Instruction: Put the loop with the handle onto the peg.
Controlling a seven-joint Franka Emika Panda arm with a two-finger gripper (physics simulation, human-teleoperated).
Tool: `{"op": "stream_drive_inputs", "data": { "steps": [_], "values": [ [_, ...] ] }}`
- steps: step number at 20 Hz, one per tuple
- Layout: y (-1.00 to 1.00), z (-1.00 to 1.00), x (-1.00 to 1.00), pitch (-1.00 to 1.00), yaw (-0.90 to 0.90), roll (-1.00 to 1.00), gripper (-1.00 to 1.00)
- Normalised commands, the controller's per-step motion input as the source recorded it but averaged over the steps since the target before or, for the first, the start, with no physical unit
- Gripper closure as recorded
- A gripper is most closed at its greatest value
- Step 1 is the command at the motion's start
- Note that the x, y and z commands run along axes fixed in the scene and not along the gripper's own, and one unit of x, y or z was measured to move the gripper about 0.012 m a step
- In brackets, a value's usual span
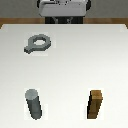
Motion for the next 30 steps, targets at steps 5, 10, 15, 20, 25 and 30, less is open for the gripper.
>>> {"op": "stream_drive_inputs", "data": {
  "steps": [5,10,15,20,25,30],
  "values": [
    [-0.20,0.00,0.00,0.00,0.00,0.00,-1.00],
    [-0.60,0.00,0.00,0.00,0.00,0.00,-1.00],
    [-1.00,0.00,0.00,0.00,0.00,0.00,-1.00],
    [-0.40,0.00,0.40,0.00,-0.03,0.00,-1.00],
    [0.00,0.00,0.00,0.00,-0.56,0.00,-1.00],
    [0.00,0.00,0.20,0.00,-0.32,0.00,-1.00]
  ]
}}
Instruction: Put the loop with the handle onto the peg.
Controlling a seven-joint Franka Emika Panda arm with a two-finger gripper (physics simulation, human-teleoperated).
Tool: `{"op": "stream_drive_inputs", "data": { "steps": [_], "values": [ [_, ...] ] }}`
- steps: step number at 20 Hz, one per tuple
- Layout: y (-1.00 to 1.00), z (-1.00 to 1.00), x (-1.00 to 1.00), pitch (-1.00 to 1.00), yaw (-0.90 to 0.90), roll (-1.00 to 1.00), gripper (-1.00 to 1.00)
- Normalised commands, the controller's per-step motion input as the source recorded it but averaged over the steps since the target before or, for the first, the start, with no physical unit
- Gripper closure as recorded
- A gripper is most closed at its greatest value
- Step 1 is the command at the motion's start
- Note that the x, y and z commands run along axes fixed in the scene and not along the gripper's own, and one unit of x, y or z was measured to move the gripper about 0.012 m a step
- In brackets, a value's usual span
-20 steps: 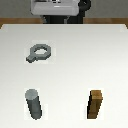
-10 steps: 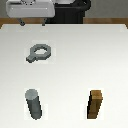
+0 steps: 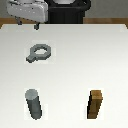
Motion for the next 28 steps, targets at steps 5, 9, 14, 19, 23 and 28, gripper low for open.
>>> {"op": "stream_drive_inputs", "data": {
  "steps": [5,9,14,19,23,28],
  "values": [
    [0.00,0.00,0.60,0.00,0.00,0.00,-1.00],
    [0.00,-0.50,0.00,0.00,0.00,0.00,-1.00],
    [-0.05,-0.40,0.40,0.00,0.00,0.00,-1.00],
    [0.00,-0.20,0.00,0.00,0.00,0.00,-1.00],
    [0.00,-0.25,0.25,0.00,0.00,0.00,-1.00],
    [0.20,0.00,0.20,0.00,0.00,0.00,-1.00]
  ]
}}
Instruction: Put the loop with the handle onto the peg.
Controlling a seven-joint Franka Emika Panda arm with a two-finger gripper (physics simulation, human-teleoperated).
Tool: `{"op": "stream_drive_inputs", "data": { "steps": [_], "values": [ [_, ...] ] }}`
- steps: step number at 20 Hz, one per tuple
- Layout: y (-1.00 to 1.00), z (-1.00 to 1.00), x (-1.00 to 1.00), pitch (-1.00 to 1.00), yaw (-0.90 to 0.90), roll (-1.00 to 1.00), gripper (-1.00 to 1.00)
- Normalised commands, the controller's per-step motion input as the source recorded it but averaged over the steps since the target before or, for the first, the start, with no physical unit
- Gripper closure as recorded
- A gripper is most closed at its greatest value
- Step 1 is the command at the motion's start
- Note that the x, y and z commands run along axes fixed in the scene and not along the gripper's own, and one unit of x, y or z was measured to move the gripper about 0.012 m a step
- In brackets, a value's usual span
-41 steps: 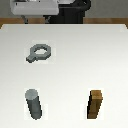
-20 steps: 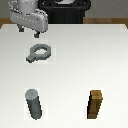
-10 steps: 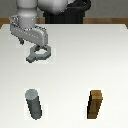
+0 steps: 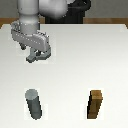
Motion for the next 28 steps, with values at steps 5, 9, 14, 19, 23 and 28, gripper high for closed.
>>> {"op": "stream_drive_inputs", "data": {
  "steps": [5,9,14,19,23,28],
  "values": [
    [0.00,-0.60,0.00,0.00,0.00,0.00,-1.00],
    [-0.25,-0.25,0.00,0.00,0.00,0.00,-1.00],
    [0.00,0.00,0.20,0.00,0.00,0.00,-1.00],
    [0.00,0.00,0.00,0.00,0.00,0.00,-1.00],
    [0.00,0.00,0.00,0.00,0.00,0.00,1.00],
    [0.00,0.00,0.00,0.00,0.00,0.00,1.00]
  ]
}}
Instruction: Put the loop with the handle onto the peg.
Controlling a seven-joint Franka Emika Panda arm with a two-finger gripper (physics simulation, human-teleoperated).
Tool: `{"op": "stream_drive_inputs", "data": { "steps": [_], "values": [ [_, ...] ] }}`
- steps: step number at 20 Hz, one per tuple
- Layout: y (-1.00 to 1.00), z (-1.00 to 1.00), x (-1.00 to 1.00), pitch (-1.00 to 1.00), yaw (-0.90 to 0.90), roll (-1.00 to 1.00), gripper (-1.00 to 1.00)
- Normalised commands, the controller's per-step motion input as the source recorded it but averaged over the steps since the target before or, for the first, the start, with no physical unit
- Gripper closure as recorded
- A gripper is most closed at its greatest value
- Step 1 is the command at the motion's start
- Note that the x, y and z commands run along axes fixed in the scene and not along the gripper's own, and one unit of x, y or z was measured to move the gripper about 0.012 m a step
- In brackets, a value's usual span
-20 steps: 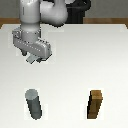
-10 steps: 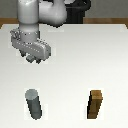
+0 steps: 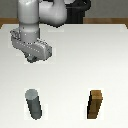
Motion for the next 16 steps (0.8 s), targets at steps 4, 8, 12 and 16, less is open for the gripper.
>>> {"op": "stream_drive_inputs", "data": {
  "steps": [4,8,12,16],
  "values": [
    [0.00,0.50,0.00,0.00,0.00,0.00,1.00],
    [0.00,1.00,0.00,0.00,0.00,0.00,1.00],
    [0.00,1.00,0.00,0.00,-0.04,0.00,1.00],
    [0.00,0.00,0.00,0.00,-0.75,0.00,1.00]
  ]
}}
